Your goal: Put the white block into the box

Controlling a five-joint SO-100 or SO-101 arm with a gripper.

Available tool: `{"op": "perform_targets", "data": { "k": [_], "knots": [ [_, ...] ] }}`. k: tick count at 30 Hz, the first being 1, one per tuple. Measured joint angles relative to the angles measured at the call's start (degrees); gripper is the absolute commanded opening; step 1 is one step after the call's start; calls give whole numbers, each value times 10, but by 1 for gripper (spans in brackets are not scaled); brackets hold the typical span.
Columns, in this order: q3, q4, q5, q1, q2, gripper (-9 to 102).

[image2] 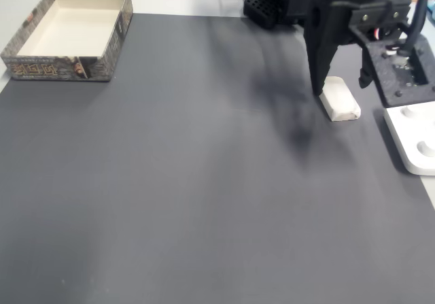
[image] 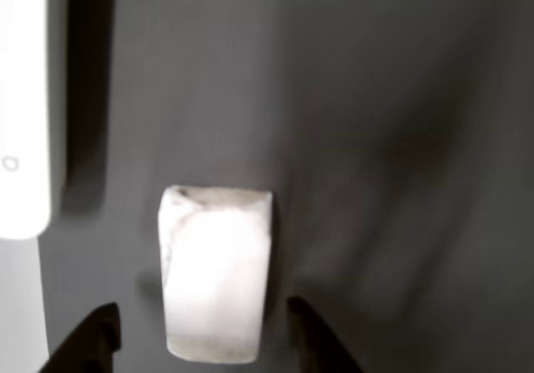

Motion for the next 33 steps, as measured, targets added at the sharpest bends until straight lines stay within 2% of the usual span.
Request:
{"op": "perform_targets", "data": {
  "k": [12, 24, 33],
  "knots": [
    [11, -47, 0, -5, -16, 25],
    [23, -53, 0, -5, -16, 23],
    [35, -54, -2, -12, -13, 9]
  ]
}}
